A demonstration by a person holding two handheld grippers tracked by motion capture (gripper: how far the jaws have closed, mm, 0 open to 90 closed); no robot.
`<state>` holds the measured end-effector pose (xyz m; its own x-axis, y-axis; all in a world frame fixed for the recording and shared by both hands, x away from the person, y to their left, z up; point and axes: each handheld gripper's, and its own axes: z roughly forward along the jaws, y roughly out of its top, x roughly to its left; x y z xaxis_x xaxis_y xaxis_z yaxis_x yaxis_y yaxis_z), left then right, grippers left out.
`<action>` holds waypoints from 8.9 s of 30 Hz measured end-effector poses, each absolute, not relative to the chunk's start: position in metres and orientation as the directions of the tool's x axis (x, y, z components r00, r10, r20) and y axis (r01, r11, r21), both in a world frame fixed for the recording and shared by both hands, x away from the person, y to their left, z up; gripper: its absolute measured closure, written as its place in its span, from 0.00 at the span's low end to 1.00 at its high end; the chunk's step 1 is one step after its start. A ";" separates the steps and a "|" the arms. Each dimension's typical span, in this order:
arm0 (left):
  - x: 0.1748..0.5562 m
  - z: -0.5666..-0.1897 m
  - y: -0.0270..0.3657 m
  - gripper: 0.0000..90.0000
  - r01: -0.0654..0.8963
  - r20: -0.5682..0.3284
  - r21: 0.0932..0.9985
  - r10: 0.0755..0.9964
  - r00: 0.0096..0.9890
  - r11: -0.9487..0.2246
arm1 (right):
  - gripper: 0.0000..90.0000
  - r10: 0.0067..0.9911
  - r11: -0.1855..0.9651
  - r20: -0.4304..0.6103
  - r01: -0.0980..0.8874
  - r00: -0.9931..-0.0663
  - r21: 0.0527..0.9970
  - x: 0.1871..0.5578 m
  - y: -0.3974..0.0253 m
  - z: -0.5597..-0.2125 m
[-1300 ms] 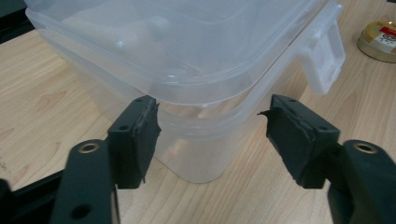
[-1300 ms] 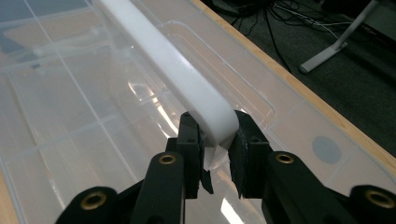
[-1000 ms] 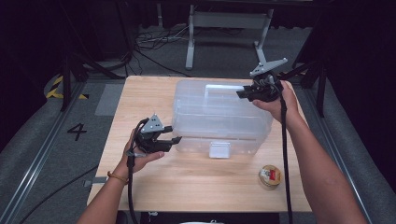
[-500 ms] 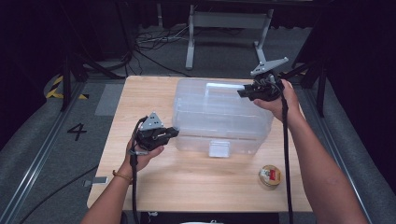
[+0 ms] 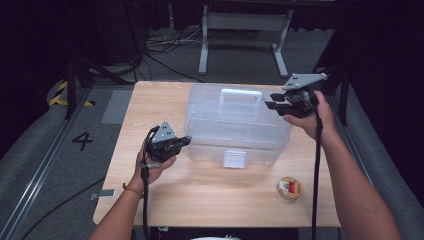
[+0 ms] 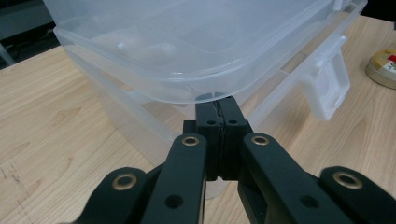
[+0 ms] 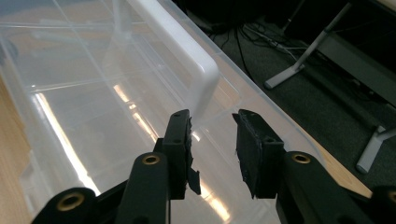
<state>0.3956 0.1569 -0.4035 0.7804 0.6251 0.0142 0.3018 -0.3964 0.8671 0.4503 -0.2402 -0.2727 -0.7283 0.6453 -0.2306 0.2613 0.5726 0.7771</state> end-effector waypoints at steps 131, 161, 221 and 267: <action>0.410 -0.407 0.108 0.75 0.179 0.108 0.784 0.414 0.904 -0.595 | 0.95 0.891 0.367 -0.342 0.031 -0.298 0.930 0.487 -0.279 -0.305; 0.410 -0.408 0.109 0.75 0.189 0.090 0.791 0.417 0.904 -0.581 | 0.95 0.896 0.331 -0.292 0.066 -0.336 0.941 0.510 -0.284 -0.299; 0.415 -0.412 0.111 0.74 0.233 0.011 0.820 0.421 0.907 -0.523 | 0.95 0.916 0.281 -0.158 0.307 -0.368 0.909 0.621 -0.285 -0.298; 0.416 -0.417 0.106 0.73 0.209 0.041 0.794 0.392 0.919 -0.571 | 0.92 0.927 0.272 -0.055 0.567 -0.370 0.777 0.688 -0.285 -0.326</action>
<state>0.4161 0.1059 -0.4173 0.9189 0.3925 0.0405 0.2087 -0.5707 0.7942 0.6879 -0.2852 -0.3263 -0.3698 0.9275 -0.0552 0.5670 0.2723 0.7774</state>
